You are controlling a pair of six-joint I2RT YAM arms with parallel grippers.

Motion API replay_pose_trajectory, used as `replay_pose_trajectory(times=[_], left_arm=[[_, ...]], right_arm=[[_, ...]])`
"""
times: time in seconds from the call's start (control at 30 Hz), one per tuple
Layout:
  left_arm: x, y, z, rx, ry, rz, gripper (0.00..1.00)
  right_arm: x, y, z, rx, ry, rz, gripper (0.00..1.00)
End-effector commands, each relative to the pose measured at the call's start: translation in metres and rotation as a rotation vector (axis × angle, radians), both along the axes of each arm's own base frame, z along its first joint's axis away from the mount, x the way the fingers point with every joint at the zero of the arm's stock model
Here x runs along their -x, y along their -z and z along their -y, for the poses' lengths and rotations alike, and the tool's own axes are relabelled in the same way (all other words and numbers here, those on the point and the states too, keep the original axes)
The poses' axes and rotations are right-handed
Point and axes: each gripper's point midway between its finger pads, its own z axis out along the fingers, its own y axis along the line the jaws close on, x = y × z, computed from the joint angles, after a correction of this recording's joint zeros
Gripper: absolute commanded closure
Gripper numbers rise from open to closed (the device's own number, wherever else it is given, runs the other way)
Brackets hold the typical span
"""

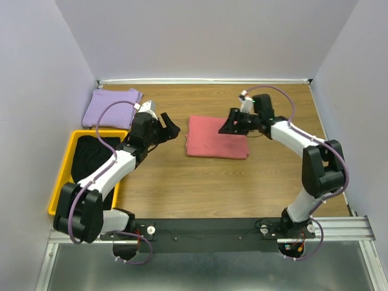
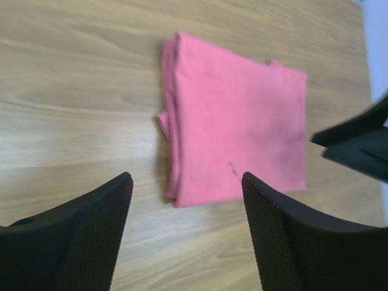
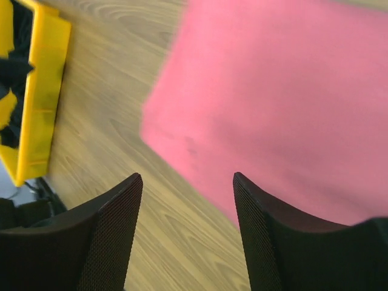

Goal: Fold and stack the t-shirts
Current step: Neatly place the folded tshirt to the corner

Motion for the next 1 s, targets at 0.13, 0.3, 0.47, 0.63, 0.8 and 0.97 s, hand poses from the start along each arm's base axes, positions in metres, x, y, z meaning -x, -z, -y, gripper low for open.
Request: replay_pose_trajectory(times=[0.13,0.3,0.47,0.63,0.8,0.97], left_arm=[[0.007,0.000,-0.085,-0.337,-0.258,-0.026,0.05],[0.017,0.010,-0.101,-0.341,-0.314,-0.075,0.05],[0.027,0.033,-0.105,-0.329,-0.308,-0.147,0.05],[0.035,0.050,-0.107,-0.310,-0.313,-0.203,0.05],[0.038,0.062,-0.100,-0.281,-0.287,-0.238,0.06],[0.034,0.068,-0.092,-0.252,-0.259,-0.247,0.06]], right_arm=[[0.022,0.018,-0.077,0.459,-0.062,0.168,0.29],[0.023,0.029,-0.115,0.628,-0.106,0.262,0.29],[0.026,0.046,-0.145,0.727,-0.162,0.330,0.31],[0.036,0.068,-0.162,0.819,-0.215,0.374,0.36],[0.047,0.088,-0.166,0.865,-0.255,0.371,0.39],[0.056,0.114,-0.148,0.938,-0.255,0.332,0.43]])
